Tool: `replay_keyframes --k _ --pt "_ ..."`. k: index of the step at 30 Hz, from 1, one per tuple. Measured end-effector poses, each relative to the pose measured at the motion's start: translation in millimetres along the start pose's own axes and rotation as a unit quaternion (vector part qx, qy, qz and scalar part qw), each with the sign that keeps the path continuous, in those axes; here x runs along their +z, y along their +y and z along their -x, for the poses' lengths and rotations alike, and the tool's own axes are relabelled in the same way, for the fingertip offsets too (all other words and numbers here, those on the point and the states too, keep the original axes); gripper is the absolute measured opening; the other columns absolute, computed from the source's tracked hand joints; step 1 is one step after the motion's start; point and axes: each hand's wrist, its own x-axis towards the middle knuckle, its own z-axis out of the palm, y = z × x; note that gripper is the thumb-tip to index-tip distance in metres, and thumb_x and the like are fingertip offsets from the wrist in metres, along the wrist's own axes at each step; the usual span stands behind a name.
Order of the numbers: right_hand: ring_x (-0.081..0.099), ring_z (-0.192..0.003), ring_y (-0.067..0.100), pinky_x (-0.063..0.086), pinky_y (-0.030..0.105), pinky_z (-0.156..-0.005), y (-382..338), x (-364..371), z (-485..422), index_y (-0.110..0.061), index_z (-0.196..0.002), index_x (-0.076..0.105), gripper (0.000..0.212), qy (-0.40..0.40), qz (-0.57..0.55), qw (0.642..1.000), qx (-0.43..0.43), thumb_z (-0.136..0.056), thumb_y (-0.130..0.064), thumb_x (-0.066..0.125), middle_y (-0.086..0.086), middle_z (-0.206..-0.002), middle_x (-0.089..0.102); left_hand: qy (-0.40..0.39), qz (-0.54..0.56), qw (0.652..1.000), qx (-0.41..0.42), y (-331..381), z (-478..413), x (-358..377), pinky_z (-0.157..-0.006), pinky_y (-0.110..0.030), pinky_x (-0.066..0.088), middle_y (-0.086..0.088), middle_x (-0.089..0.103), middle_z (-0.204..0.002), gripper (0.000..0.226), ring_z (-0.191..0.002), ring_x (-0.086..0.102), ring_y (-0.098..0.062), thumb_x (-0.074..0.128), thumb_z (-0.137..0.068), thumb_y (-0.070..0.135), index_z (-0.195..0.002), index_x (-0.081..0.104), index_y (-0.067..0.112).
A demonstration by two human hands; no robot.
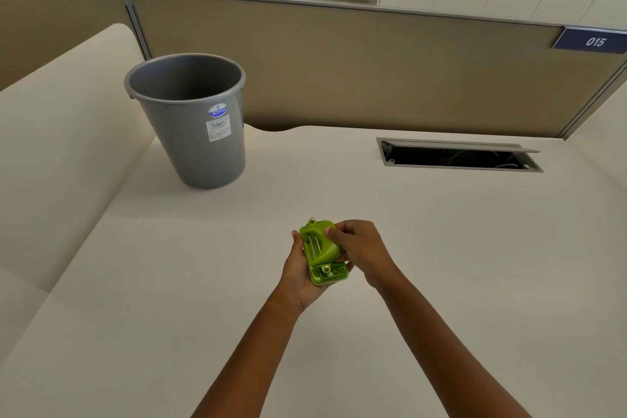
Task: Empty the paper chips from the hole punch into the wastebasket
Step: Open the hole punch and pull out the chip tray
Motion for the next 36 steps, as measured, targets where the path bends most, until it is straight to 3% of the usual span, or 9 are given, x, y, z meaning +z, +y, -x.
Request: replay_keyframes --k 8,12,15,19,22,27,30,34,36 --pt "0.052 -0.071 0.027 0.044 0.037 -0.071 0 -4 -1 -0.008 -0.064 0.059 0.024 0.002 -0.064 0.998 0.007 -0.088 -0.011 0.057 0.016 -0.073 0.055 0.028 0.011 1.0 -0.005 1 -4 2 -0.058 -0.04 0.059 -0.016 0.075 -0.072 0.055 -0.059 0.071 -0.028 0.024 -0.093 0.057 -0.097 0.061 0.016" --pt "0.053 -0.056 0.017 0.049 0.021 -0.053 3 -7 -3 -0.004 -0.064 0.058 0.026 -0.014 -0.1 0.995 0.02 -0.089 -0.01 0.056 0.012 -0.065 0.053 0.03 0.003 0.999 -0.014 2 -3 3 -0.061 -0.04 0.059 -0.015 0.075 -0.072 0.055 -0.064 0.071 -0.028 0.027 -0.092 0.058 -0.097 0.061 0.015" --pt "0.057 -0.054 0.013 0.051 0.014 -0.046 4 -11 -5 -0.007 -0.066 0.06 0.026 -0.029 -0.144 0.988 0.041 -0.091 -0.011 0.053 0.008 -0.064 0.057 0.041 -0.013 0.999 -0.012 4 -3 2 -0.061 -0.036 0.059 -0.014 0.075 -0.072 0.056 -0.08 0.062 -0.026 0.026 -0.092 0.059 -0.096 0.061 0.015" --pt "0.062 -0.045 0.01 0.053 0.018 -0.045 4 -16 -7 -0.004 -0.075 0.061 0.024 -0.057 -0.272 0.955 0.108 -0.093 -0.011 0.047 0.005 -0.058 0.064 0.037 -0.003 0.999 -0.009 4 -2 0 -0.059 -0.039 0.06 -0.016 0.074 -0.074 0.059 -0.077 0.064 -0.027 0.027 -0.091 0.059 -0.096 0.061 0.011" --pt "0.063 -0.039 0.014 0.054 0.021 -0.041 5 -20 -7 0.001 -0.077 0.058 0.025 -0.073 -0.39 0.901 0.173 -0.095 -0.008 0.043 0.007 -0.044 0.065 0.016 -0.03 0.999 -0.011 4 -2 0 -0.053 -0.028 0.054 -0.011 0.075 -0.076 0.063 -0.065 0.07 -0.024 0.019 -0.091 0.061 -0.095 0.061 0.013" --pt "0.068 -0.046 0.031 0.056 0.044 -0.039 8 -26 -7 0.002 -0.075 0.054 0.028 -0.073 -0.485 0.837 0.244 -0.091 0.008 0.032 0.022 -0.053 0.068 -0.037 -0.031 0.999 -0.008 4 -2 1 -0.038 -0.018 0.038 -0.011 0.073 -0.082 0.074 -0.061 0.066 -0.023 0.014 -0.091 0.061 -0.086 0.07 0.012" --pt "0.068 -0.046 0.034 0.054 0.046 -0.037 9 -26 -8 0.003 -0.082 0.053 0.028 -0.068 -0.495 0.828 0.253 -0.063 0.016 0.036 0.026 -0.065 0.066 -0.038 -0.035 0.999 -0.004 5 -3 1 -0.038 -0.017 0.041 -0.012 0.073 -0.08 0.071 -0.062 0.067 -0.024 0.012 -0.091 0.061 -0.094 0.062 0.011" --pt "0.067 -0.043 0.034 0.053 0.044 -0.035 15 -30 -11 0.005 -0.08 0.053 0.026 -0.068 -0.504 0.822 0.255 -0.063 0.013 0.035 0.028 -0.055 0.067 -0.025 -0.044 0.999 0.0 6 -4 -1 -0.041 -0.02 0.046 -0.01 0.073 -0.078 0.07 -0.068 0.066 -0.024 0.011 -0.091 0.061 -0.094 0.061 0.012" --pt "0.067 -0.045 0.035 0.053 0.043 -0.035 15 -30 -10 0.006 -0.082 0.053 0.03 -0.067 -0.496 0.828 0.251 -0.057 0.01 0.037 0.029 -0.067 0.065 -0.028 -0.05 0.998 0.0 6 -5 -1 -0.041 -0.02 0.043 -0.009 0.074 -0.079 0.07 -0.066 0.069 -0.023 0.01 -0.09 0.061 -0.096 0.06 0.012"
